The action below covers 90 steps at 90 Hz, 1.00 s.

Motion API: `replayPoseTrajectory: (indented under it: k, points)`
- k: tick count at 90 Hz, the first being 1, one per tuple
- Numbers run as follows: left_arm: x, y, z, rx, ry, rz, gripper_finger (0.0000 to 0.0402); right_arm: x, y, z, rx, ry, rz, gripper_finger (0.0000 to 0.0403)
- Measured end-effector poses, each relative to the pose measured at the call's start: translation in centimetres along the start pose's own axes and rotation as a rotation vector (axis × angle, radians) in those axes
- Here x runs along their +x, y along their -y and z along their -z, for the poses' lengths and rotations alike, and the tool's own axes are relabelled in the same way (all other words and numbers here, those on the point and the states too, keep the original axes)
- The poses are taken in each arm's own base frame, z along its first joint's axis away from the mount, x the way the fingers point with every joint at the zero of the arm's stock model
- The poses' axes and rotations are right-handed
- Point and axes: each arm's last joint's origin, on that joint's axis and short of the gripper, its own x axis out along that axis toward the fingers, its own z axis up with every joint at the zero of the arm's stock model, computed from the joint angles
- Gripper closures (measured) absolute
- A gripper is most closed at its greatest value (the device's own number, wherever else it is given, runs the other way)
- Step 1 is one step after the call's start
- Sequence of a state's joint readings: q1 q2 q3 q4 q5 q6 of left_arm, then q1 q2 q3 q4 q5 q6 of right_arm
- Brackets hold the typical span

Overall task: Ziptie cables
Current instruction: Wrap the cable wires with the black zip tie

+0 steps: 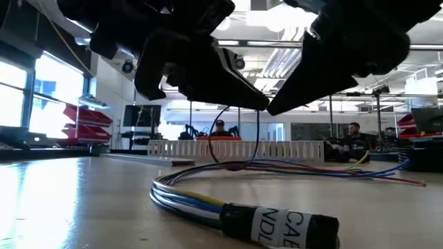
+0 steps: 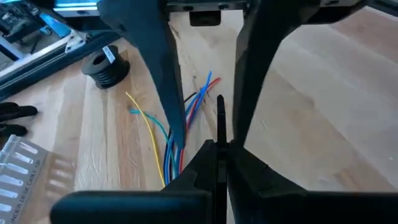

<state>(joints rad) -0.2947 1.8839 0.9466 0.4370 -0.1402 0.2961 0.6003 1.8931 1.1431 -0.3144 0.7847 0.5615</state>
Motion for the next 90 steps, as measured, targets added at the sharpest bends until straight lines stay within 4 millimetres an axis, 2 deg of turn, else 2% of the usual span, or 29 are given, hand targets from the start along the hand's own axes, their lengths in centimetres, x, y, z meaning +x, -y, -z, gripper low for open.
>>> replayPoseTrajectory:
  k: [26,47,90]
  points:
    - [0.0,0.0,0.0,-0.006,-0.002,0.003,0.0401,-0.2,-0.4,-0.1,-0.033,0.012,-0.035,0.0395]
    - [0.0,0.0,0.1,-0.022,-0.012,0.003,0.0401,-1.8,-1.4,1.4,0.131,-0.043,-0.056,0.0401]
    - [0.0,-0.1,0.2,-0.035,-0.008,0.021,0.0401,-8.4,-4.2,7.1,0.428,-0.236,-0.112,0.0403]
